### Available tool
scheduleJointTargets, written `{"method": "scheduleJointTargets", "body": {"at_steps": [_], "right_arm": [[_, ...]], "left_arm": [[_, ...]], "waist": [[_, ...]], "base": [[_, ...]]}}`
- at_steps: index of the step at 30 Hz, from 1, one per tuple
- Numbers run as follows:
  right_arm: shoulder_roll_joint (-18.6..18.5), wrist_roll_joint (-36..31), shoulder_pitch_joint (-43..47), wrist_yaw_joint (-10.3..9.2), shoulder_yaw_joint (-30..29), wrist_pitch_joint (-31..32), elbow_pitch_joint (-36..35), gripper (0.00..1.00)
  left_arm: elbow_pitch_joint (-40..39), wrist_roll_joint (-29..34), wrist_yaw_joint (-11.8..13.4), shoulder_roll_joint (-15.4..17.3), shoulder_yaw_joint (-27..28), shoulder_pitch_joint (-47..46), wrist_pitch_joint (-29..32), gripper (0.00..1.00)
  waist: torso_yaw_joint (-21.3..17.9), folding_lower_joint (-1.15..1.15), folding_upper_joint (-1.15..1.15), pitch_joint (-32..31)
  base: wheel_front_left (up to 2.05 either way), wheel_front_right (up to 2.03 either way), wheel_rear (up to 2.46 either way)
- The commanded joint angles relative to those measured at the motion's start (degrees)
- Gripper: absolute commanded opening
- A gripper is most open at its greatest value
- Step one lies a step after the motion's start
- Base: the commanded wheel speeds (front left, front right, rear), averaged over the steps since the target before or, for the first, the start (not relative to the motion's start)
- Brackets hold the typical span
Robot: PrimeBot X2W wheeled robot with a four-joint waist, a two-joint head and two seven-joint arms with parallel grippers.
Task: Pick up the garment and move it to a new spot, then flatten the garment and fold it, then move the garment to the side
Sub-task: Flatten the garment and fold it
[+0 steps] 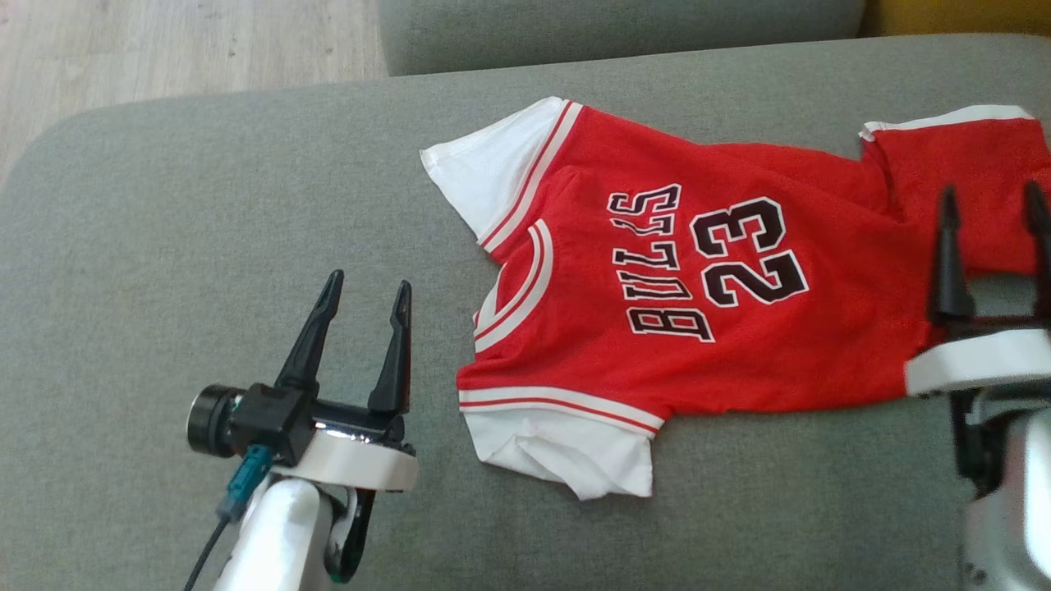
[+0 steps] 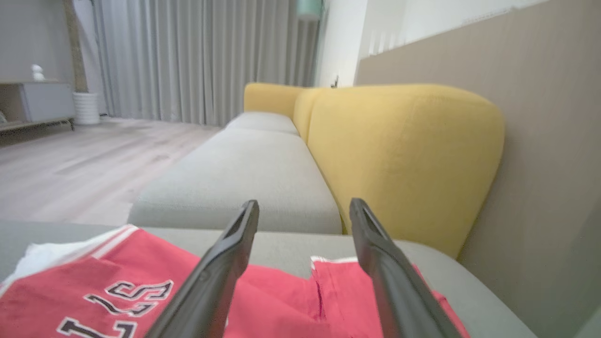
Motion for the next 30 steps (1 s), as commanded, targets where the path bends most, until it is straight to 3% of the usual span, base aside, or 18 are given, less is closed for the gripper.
{"method": "scheduleJointTargets", "body": {"at_steps": [1, 7, 16, 30], "right_arm": [[0.4, -0.2, -1.5, -0.04, 2.7, -2.1, -3.0, 1.00], [1.9, 3.7, 1.6, -0.04, 8.7, -6.3, -3.6, 1.00], [2.1, 8.6, 2.4, -0.04, 11.5, -8.4, -1.8, 1.00], [2.1, 12.4, -1.2, -0.04, 15.1, -9.8, 1.5, 1.00]], "left_arm": [[-2.1, 0.1, -0.2, 0.0, 2.5, -0.6, -0.2, 1.00], [-2.1, 0.7, -0.6, 0.0, 2.6, -1.3, -0.2, 1.00], [1.9, 1.7, -2.4, 1.2, 0.6, -7.1, 0.2, 1.00], [20.6, -4.4, -3.9, 5.5, -8.6, -31.3, 19.4, 1.00]], "waist": [[0.1, 0.01, 0.00, 0.1], [-0.1, 0.01, 0.00, 1.3], [-2.4, 0.01, 0.00, 6.0], [-10.1, 0.01, 0.00, 14.6]], "base": [[0.00, 0.00, 0.00], [0.00, 0.00, 0.00], [0.00, 0.00, 0.00], [0.00, 0.00, 0.00]]}}
